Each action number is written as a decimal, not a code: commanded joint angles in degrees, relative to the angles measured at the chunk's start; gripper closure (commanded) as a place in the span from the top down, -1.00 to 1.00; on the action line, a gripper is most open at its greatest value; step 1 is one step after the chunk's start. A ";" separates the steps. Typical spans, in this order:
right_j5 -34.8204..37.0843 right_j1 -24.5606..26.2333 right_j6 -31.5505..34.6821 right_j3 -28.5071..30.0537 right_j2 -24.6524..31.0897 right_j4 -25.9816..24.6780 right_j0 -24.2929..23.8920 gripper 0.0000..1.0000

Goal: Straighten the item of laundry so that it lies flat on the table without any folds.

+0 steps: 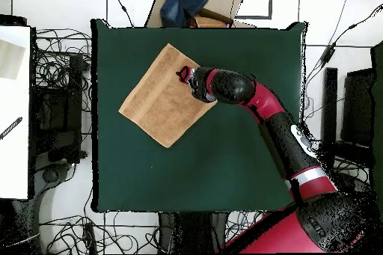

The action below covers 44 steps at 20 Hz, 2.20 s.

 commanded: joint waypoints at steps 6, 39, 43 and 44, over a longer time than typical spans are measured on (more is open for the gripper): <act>-3.25 0.11 -2.88 4.76 3.04 0.32 2.54 -1.00; -1.47 -3.82 -3.39 4.56 0.92 1.81 2.90 -1.00; -0.72 -3.07 -4.11 4.25 0.61 2.07 2.72 -1.00; -1.60 -2.68 -4.07 4.09 0.27 1.56 3.01 -1.00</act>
